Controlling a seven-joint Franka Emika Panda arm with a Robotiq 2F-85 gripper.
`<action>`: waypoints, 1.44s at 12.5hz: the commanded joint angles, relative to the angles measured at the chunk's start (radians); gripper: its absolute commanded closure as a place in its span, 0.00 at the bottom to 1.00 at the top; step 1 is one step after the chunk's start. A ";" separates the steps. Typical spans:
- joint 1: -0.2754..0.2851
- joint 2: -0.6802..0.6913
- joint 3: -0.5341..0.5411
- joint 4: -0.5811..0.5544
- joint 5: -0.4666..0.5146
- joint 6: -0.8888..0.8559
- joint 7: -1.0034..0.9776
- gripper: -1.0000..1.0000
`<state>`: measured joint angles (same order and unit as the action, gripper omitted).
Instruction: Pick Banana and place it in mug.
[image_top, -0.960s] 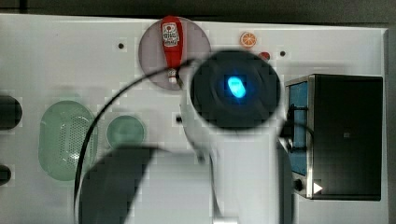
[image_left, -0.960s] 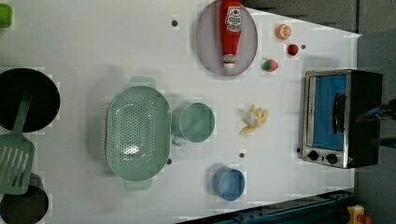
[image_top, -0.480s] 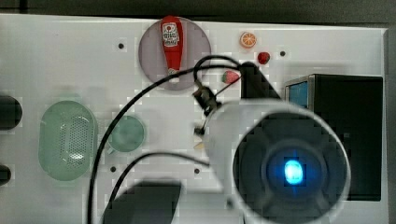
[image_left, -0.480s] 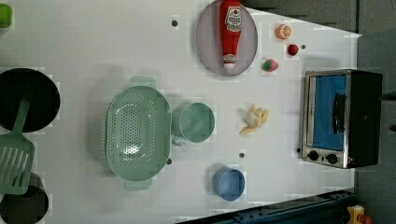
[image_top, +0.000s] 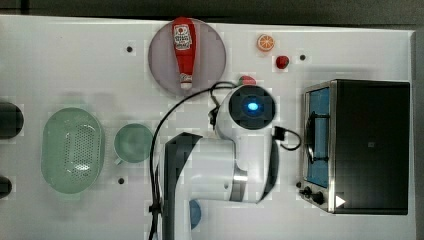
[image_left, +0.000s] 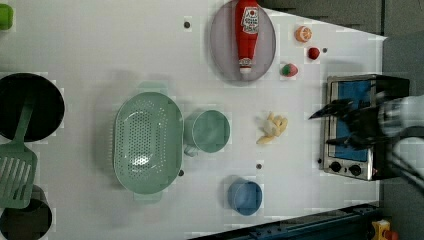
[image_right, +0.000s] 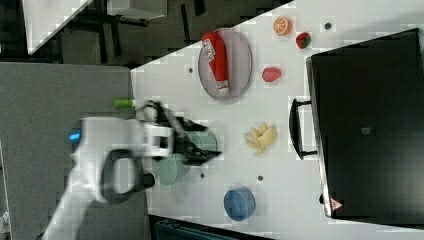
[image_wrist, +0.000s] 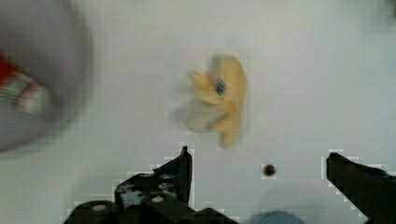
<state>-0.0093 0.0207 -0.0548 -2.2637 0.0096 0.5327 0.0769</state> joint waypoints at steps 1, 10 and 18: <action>-0.004 -0.023 0.007 -0.072 0.003 0.154 -0.030 0.00; -0.001 0.268 0.017 -0.193 0.004 0.580 -0.030 0.00; -0.002 0.348 0.036 -0.192 0.005 0.708 -0.029 0.51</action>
<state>0.0028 0.3992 -0.0083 -2.4551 0.0154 1.2295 0.0768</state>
